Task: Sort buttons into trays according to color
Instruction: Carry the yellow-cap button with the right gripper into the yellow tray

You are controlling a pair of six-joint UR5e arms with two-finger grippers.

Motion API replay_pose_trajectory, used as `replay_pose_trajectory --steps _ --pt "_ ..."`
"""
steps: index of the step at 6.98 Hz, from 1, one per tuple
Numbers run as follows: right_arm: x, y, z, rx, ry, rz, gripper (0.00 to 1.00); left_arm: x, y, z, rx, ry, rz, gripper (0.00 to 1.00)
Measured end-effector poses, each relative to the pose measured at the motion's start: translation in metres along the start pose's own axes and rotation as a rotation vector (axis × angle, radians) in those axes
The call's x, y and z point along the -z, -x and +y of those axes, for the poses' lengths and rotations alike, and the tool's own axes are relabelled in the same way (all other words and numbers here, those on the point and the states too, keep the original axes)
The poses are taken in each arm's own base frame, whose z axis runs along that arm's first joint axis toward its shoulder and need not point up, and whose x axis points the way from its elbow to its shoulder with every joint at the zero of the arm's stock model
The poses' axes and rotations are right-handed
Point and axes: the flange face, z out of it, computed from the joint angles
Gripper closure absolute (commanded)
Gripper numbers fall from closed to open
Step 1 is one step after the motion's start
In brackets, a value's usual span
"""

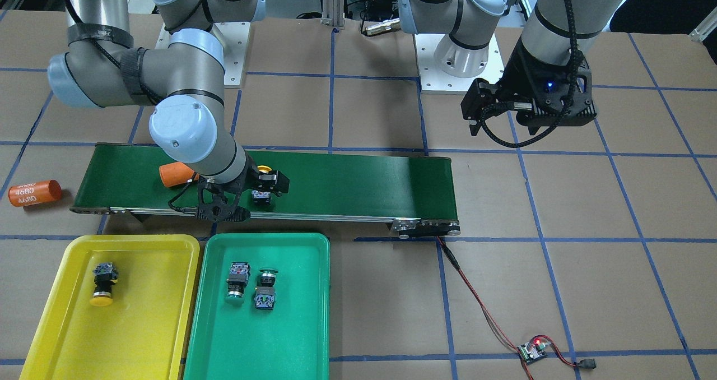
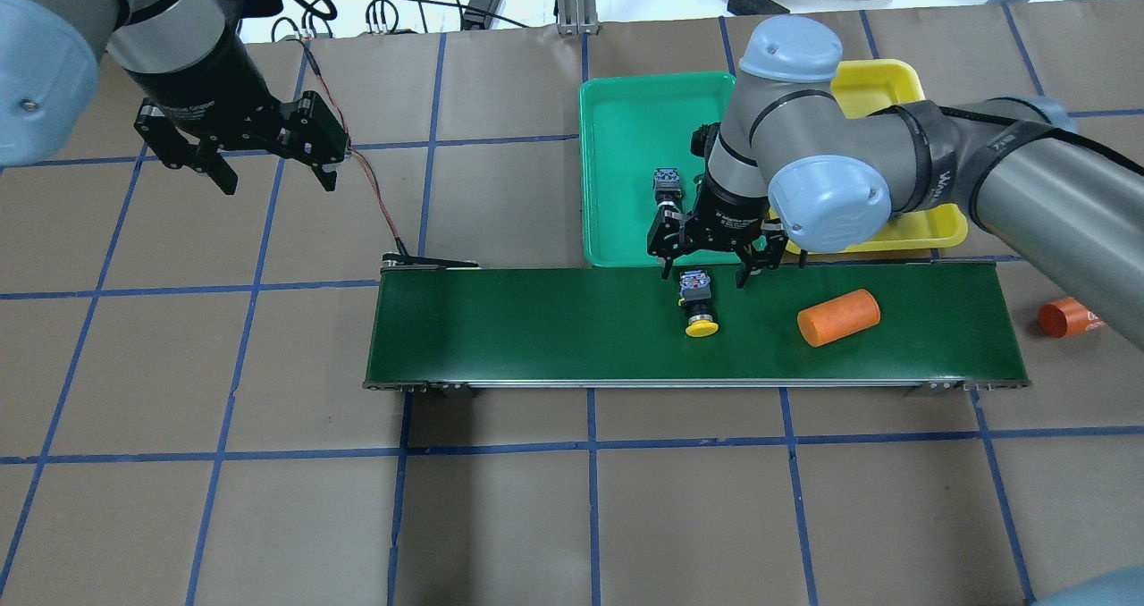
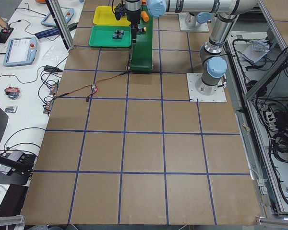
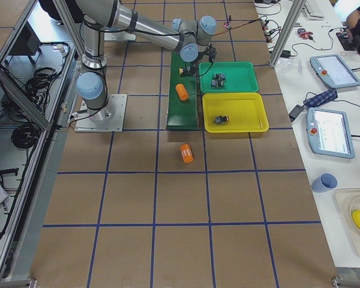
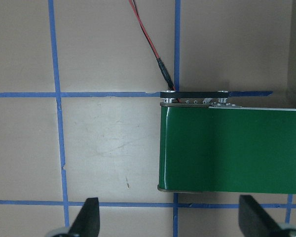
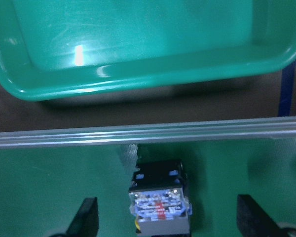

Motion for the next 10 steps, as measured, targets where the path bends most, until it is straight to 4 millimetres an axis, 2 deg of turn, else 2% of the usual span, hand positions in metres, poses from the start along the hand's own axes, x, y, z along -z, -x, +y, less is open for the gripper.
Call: replay_pose_trajectory --steps 1,3,5,6,8,9,10 --pt "-0.004 -0.001 0.002 0.0 0.009 0.006 0.97 0.0 0.0 0.0 0.0 0.0 0.0 0.0" --pt "-0.006 -0.005 0.002 0.001 0.008 0.041 1.0 0.001 0.0 0.0 0.0 -0.002 0.0 0.0" --pt "0.002 -0.01 0.0 -0.002 -0.008 0.065 1.0 0.001 0.0 0.0 0.0 -0.003 -0.004 0.0" --pt "0.016 -0.012 -0.004 -0.004 -0.038 0.083 1.0 0.001 0.0 0.0 0.0 -0.003 -0.005 0.0" --pt "0.072 -0.02 -0.022 -0.011 -0.154 0.127 1.0 0.003 0.001 0.001 0.0 -0.006 -0.006 0.0" --pt "0.092 -0.03 -0.037 0.004 -0.2 0.154 1.0 0.003 0.001 0.002 0.0 -0.007 -0.006 0.0" --pt "0.095 -0.046 -0.06 0.035 -0.235 0.188 1.0 0.004 0.001 0.002 0.0 -0.008 -0.006 0.0"
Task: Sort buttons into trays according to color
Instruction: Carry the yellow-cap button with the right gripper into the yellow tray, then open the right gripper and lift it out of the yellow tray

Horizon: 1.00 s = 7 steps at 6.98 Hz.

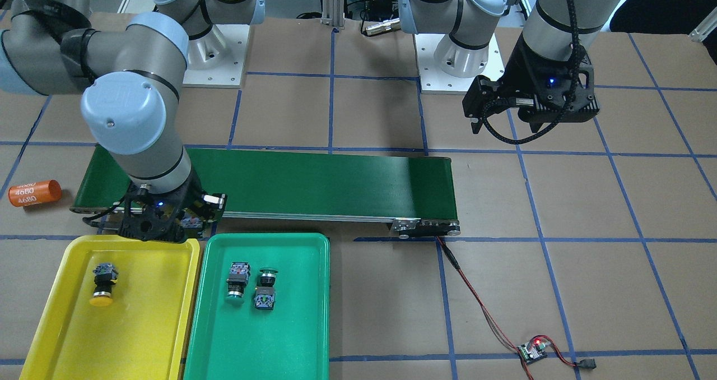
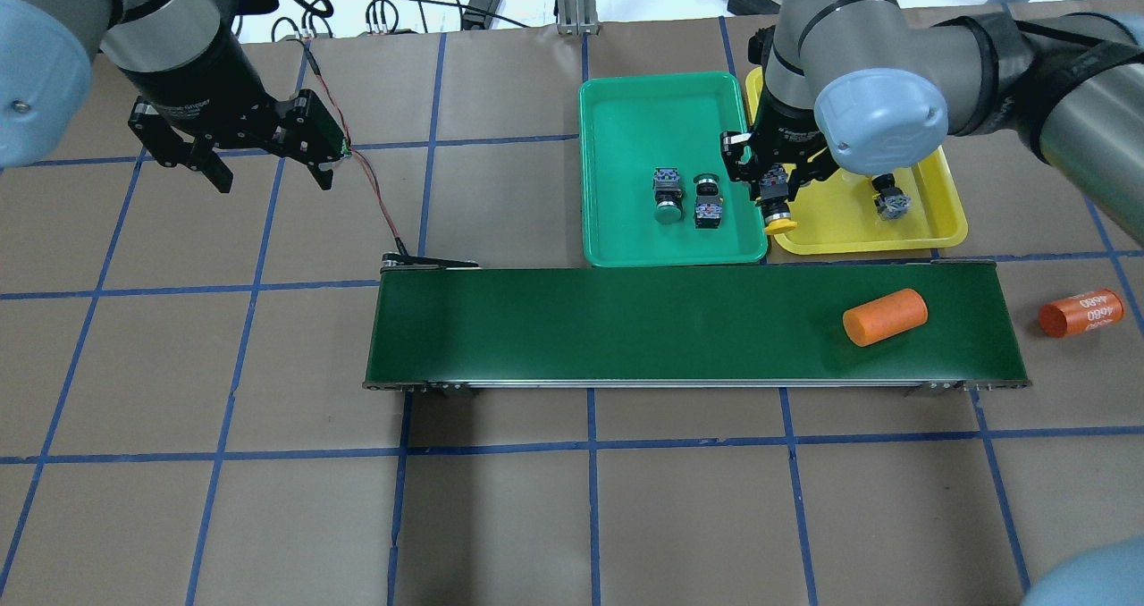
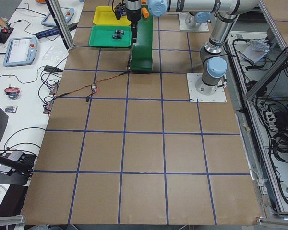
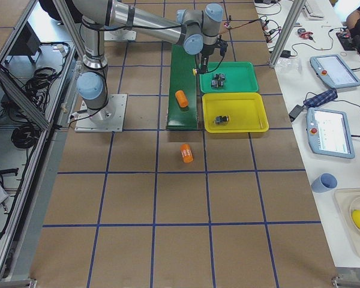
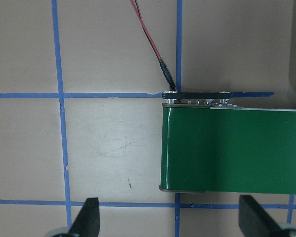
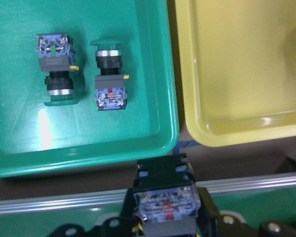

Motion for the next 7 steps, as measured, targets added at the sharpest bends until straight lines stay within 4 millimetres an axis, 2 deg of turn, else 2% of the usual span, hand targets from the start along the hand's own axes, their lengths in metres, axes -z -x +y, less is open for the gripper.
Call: replay_pose_trajectory --steps 2,3,4,7 --pt "-0.043 -0.033 -0.043 0.035 -0.064 0.053 1.0 0.0 0.0 0.0 0.0 -0.001 0.001 0.0" --pt "-0.064 -0.048 -0.057 0.044 -0.08 0.06 0.35 0.0 0.0 0.0 0.0 -0.001 0.001 0.0" --pt "-0.076 -0.059 -0.065 0.039 -0.086 0.062 0.0 0.0 0.0 0.0 0.0 -0.001 0.001 0.0" --pt "-0.085 -0.078 -0.07 0.018 -0.082 0.065 0.0 0.0 0.0 0.0 0.0 0.0 -0.001 0.0"
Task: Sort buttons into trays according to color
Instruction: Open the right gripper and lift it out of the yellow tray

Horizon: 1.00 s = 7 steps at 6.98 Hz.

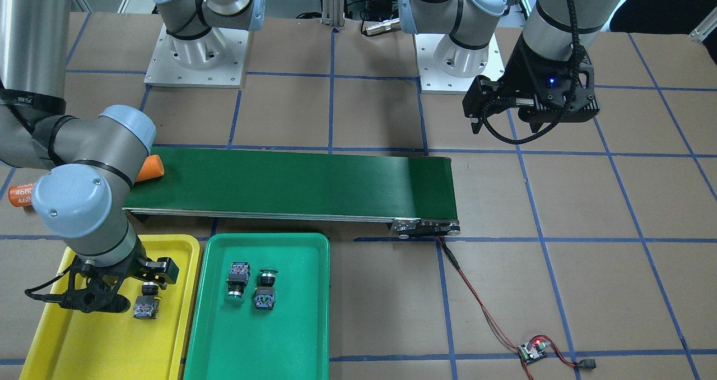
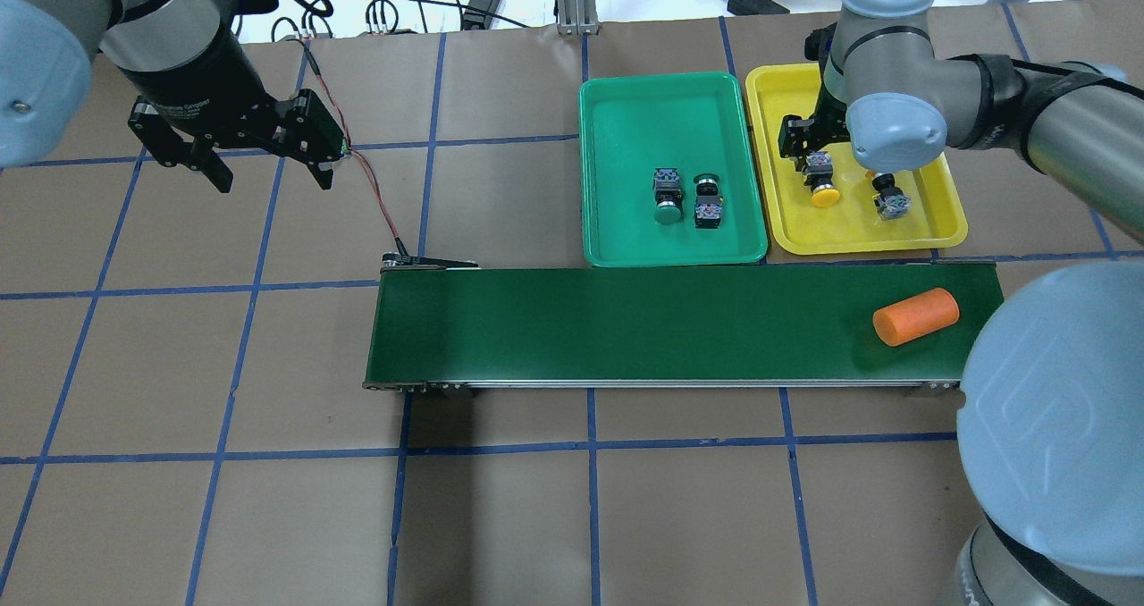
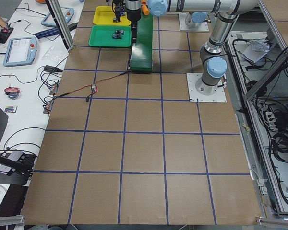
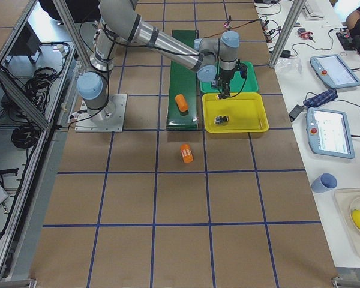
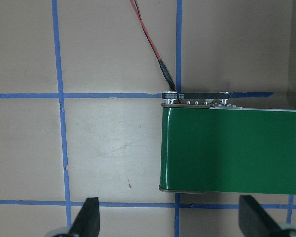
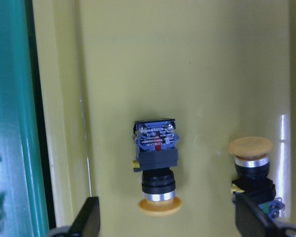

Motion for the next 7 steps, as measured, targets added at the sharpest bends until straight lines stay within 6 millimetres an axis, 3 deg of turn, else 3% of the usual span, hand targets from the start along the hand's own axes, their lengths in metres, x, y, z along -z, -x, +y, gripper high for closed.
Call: replay_pose_trajectory --steps 1,3,5,7 --pt "0.009 -0.006 0.001 -0.007 -0.003 0.002 0.0 0.0 0.0 0.0 0.0 0.0 -0.001 0.0" --pt "0.061 -0.012 0.018 -0.008 0.008 0.0 0.0 0.0 0.0 0.0 0.0 0.0 -0.001 0.0" --pt "0.125 -0.011 0.054 -0.009 0.05 -0.048 0.0 0.0 0.0 0.0 0.0 0.0 -0.001 0.0" --pt "0.176 -0.013 0.09 -0.017 0.095 -0.075 0.0 0.0 0.0 0.0 0.0 0.0 -0.002 0.0"
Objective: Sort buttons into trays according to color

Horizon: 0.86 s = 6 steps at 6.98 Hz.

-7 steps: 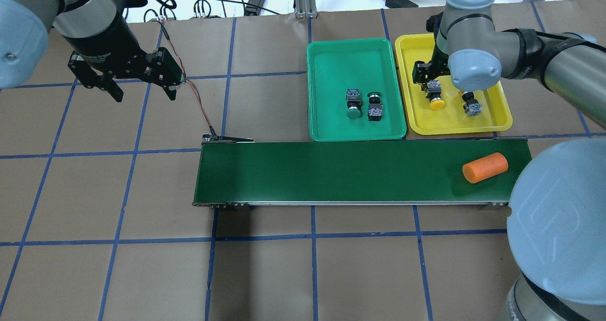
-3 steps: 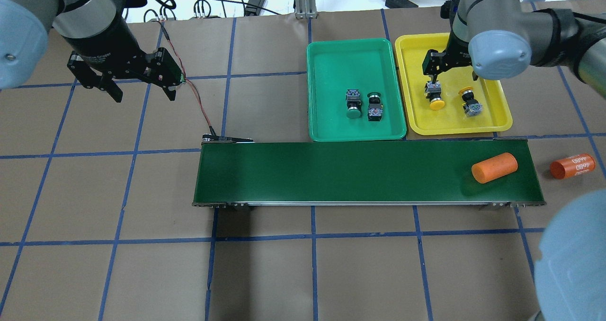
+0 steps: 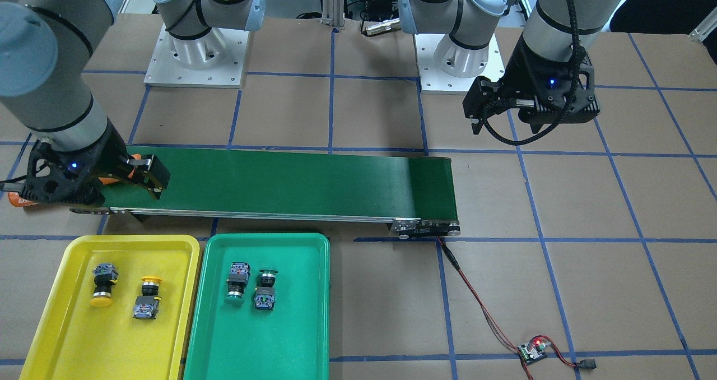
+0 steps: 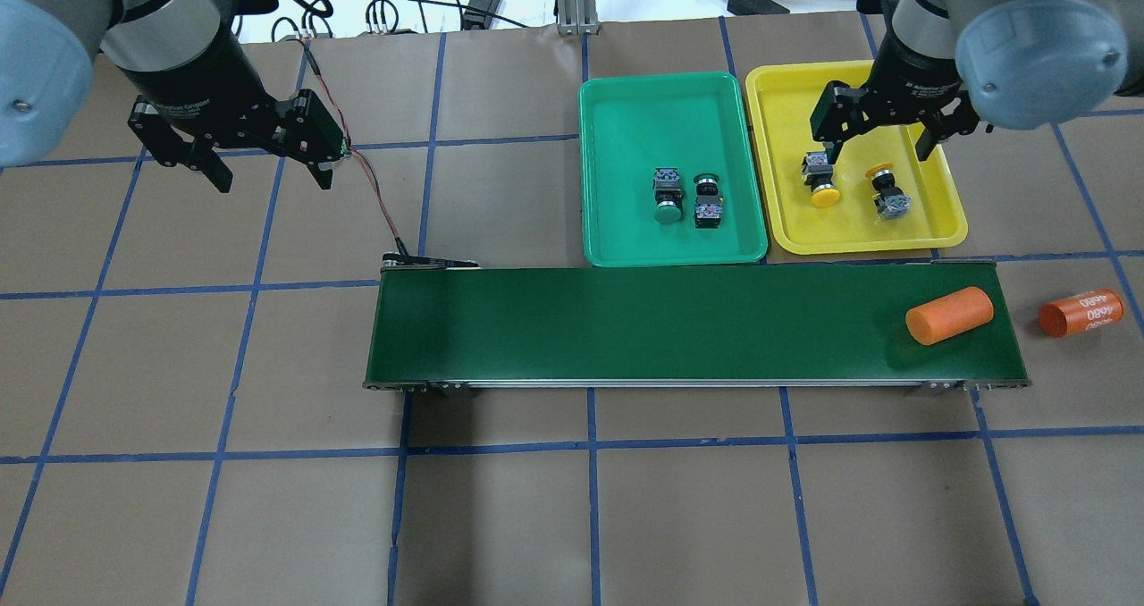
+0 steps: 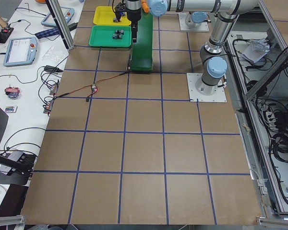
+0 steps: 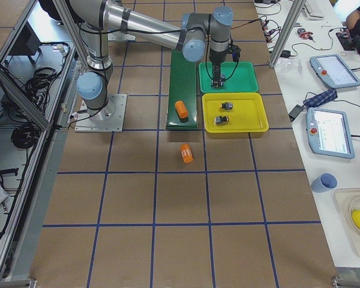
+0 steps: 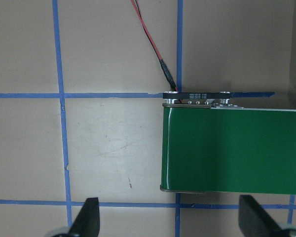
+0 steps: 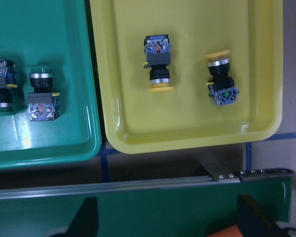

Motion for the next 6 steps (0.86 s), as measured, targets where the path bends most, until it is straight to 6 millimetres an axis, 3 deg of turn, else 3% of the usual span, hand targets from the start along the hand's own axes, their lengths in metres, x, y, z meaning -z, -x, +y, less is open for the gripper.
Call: replay_pose_trajectory --steps 3,5,6 --pt "0.075 0.004 0.078 -0.028 0.033 -0.06 0.0 0.0 0.0 0.0 -0.001 0.0 0.0 0.0" --pt "0.093 0.006 0.111 -0.039 0.072 -0.073 0.0 0.0 0.0 0.0 -0.001 0.0 -0.001 0.0" --pt "0.094 0.006 0.116 -0.04 0.082 -0.074 0.0 0.0 0.0 0.0 -0.001 -0.001 0.0 0.0"
